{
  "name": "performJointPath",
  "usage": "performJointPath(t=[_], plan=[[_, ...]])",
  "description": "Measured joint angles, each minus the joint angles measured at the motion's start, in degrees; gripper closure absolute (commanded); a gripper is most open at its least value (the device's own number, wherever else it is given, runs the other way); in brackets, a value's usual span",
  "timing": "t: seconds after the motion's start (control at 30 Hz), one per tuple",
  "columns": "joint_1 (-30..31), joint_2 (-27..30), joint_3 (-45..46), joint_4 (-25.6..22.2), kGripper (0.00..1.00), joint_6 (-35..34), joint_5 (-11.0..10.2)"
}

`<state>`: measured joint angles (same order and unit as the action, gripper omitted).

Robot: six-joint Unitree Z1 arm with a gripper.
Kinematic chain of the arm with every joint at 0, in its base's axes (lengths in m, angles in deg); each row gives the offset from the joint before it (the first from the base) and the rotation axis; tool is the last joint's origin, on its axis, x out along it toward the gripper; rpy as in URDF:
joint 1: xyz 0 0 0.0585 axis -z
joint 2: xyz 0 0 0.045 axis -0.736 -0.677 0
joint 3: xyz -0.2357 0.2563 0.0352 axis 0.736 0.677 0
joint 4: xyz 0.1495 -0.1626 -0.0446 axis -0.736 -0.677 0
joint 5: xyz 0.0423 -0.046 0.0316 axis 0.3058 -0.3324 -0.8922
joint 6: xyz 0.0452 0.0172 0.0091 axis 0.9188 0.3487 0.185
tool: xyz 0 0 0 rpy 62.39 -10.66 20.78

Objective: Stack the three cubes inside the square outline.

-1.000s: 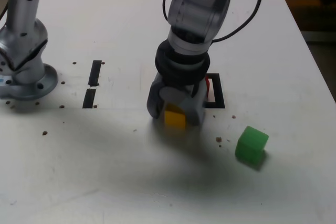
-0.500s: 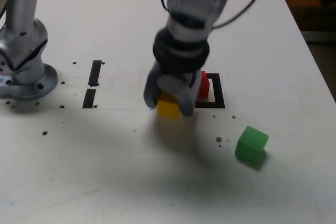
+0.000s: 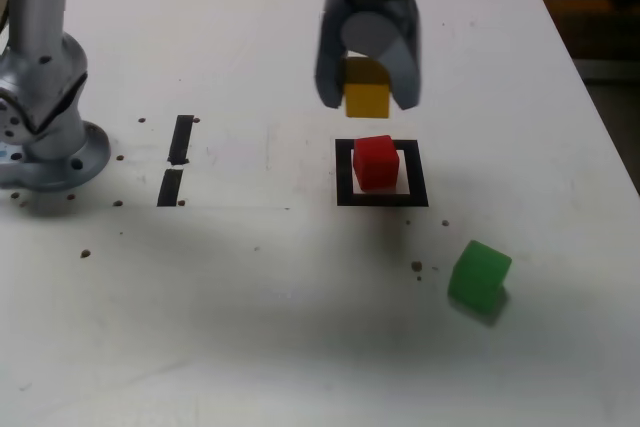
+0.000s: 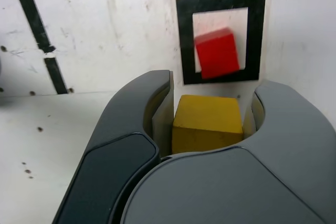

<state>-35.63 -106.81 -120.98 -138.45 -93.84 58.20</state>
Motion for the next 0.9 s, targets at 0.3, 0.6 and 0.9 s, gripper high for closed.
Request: performJointPath(t=[0.3,0.6,0.9], plan=[[-2.3,-4.0,-0.1,2.4,0.84,-2.4,-1.1],[-3.2,-5.6,1.2,3.5,0.84,-3.9,1.1],[-3.5,-6.1,4.6,5.9,0.84,-10.0,3.1]])
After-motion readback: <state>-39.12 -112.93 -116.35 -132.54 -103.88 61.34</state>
